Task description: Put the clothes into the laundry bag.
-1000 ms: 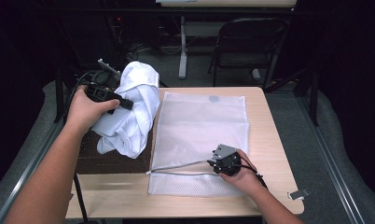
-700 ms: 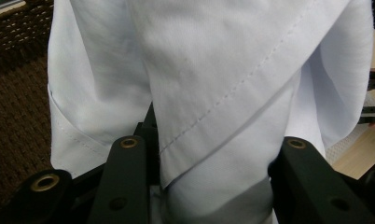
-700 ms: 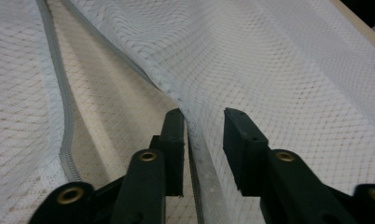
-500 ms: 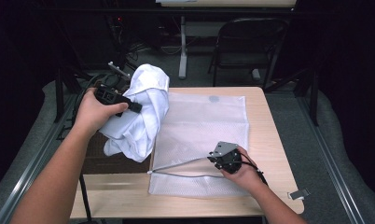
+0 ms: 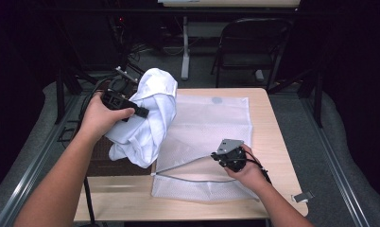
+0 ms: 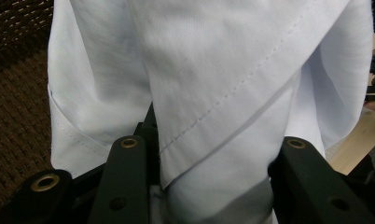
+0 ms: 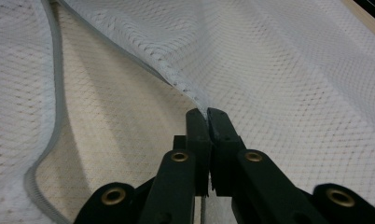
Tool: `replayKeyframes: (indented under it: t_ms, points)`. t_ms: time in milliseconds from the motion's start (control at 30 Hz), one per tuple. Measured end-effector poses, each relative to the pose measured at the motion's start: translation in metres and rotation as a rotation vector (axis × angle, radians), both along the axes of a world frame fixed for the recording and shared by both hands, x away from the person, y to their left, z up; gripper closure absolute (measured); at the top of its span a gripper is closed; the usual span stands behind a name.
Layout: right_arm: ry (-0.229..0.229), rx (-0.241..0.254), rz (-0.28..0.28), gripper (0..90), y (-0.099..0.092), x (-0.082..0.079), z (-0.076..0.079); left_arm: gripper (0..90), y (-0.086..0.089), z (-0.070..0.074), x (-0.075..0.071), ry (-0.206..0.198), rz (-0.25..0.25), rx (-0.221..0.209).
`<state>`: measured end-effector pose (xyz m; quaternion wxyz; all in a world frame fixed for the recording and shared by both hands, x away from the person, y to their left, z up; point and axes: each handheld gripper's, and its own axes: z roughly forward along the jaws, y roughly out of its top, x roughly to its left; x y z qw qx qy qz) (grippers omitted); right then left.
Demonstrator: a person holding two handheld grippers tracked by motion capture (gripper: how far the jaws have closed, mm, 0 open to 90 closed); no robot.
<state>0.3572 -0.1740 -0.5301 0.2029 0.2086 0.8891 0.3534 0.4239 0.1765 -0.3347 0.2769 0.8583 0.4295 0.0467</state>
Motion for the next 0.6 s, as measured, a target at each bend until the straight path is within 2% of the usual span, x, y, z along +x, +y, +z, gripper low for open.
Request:
replayKeyframes:
  t_ms: [333, 433, 600]
  points:
    - [0.006, 0.018, -0.001, 88.3, -0.002, 0.010, 0.014, 61.2, -0.007, -0.001, -0.001, 0.001, -0.012, 0.004]
    - [0.011, 0.038, 0.005, 88.4, -0.004, 0.014, 0.017, 61.2, -0.009, -0.002, -0.002, 0.000, -0.014, -0.002]
    - [0.012, 0.043, 0.012, 88.4, -0.004, 0.018, 0.022, 61.2, -0.010, -0.002, -0.007, -0.006, -0.019, 0.000]
